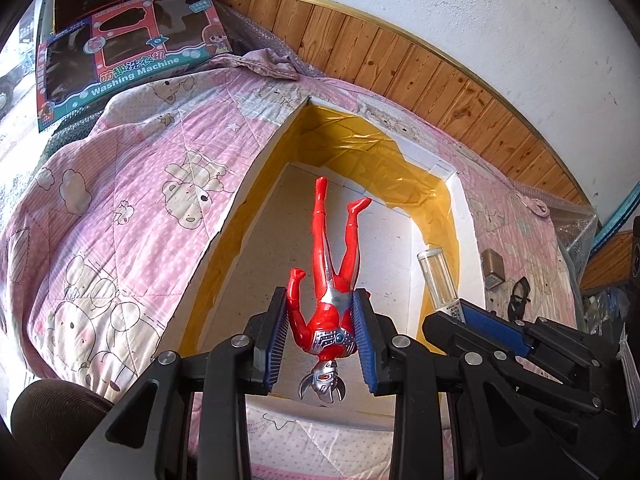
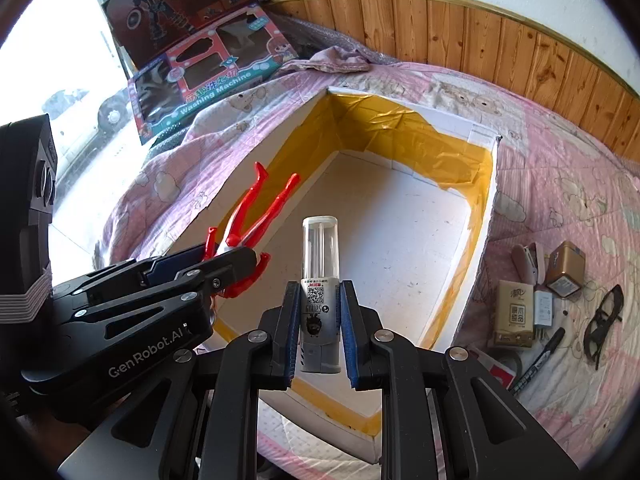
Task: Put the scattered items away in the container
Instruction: 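Carry the red figure and white tube over the open cardboard box with both tools, then open the right tool to drop the tube while the left tool releases the figure into the box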
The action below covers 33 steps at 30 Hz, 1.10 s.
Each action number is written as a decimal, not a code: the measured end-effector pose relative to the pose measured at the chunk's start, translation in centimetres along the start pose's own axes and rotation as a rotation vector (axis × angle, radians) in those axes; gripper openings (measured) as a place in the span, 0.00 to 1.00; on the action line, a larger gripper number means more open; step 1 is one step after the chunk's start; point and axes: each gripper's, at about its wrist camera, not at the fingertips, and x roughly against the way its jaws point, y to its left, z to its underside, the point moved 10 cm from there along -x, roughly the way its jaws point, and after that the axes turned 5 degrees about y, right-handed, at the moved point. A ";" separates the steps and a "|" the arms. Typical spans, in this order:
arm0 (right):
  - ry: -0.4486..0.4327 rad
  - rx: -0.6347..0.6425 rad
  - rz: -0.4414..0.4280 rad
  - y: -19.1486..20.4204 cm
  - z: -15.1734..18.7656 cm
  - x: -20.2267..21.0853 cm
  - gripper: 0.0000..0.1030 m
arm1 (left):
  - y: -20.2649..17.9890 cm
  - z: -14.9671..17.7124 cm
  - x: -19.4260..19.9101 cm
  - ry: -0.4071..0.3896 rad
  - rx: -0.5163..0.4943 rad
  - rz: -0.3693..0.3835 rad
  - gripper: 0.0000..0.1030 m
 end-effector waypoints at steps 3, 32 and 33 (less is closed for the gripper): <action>0.014 -0.005 0.000 -0.2 0.1 -0.6 0.19 | 0.1 -0.1 -0.6 0.013 -0.011 -0.017 0.32; 0.079 -0.045 0.034 -2.5 -0.1 -3.8 0.24 | 1.3 0.5 -5.1 0.133 0.014 -0.057 0.32; 0.079 -0.052 0.030 -2.5 0.0 -3.7 0.27 | 1.3 0.6 -5.2 0.140 0.015 -0.058 0.34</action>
